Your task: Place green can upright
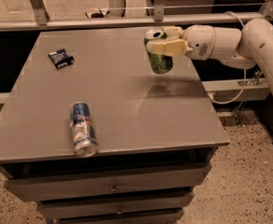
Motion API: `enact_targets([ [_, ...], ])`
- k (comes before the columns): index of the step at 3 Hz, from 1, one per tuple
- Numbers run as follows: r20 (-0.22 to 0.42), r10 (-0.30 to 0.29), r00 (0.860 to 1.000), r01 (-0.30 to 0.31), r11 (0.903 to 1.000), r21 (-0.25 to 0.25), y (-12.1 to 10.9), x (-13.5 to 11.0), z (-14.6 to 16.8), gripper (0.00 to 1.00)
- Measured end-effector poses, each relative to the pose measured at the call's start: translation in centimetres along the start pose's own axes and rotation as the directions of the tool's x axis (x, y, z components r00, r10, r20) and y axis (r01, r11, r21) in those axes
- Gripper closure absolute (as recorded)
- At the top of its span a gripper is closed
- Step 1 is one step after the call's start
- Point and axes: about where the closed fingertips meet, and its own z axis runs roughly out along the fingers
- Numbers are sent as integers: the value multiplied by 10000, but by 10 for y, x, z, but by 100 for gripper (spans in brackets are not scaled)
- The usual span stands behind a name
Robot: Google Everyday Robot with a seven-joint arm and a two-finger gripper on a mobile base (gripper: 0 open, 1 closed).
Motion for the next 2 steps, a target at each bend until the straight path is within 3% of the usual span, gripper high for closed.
enact_targets([
  [1, 699, 346, 9970, -333, 9993, -196, 7, 18, -3, 100],
  [2, 949, 733, 9928, -685, 9962, -533, 9, 40, -5, 82],
])
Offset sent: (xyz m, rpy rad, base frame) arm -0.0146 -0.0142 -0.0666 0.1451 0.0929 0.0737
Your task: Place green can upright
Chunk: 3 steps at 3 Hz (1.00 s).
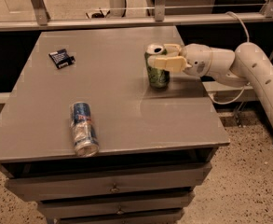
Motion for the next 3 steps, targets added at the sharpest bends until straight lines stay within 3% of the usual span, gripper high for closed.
enact_targets([
  [1, 114, 299, 9995, -298, 9995, -116, -1, 17, -9, 51],
  [3, 112, 299, 9995, -298, 9995, -115, 0, 12, -8, 5],
])
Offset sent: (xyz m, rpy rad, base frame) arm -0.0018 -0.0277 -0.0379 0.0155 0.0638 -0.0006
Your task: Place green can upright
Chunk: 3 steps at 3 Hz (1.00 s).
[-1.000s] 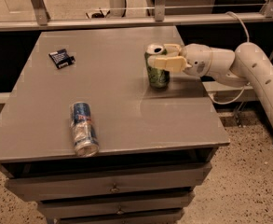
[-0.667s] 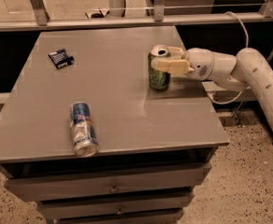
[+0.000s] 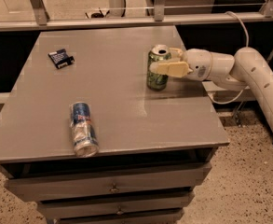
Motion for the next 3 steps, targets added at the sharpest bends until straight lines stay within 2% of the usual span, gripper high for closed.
enact_targets([
  [1, -1077, -202, 9940, 215, 9997, 113, 0, 13, -23, 0],
  [2, -2260, -926, 9697, 1024, 9942, 321, 10, 9, -64, 0],
  [3, -2383, -954, 9665, 1047, 9942, 265, 11, 11, -66, 0],
])
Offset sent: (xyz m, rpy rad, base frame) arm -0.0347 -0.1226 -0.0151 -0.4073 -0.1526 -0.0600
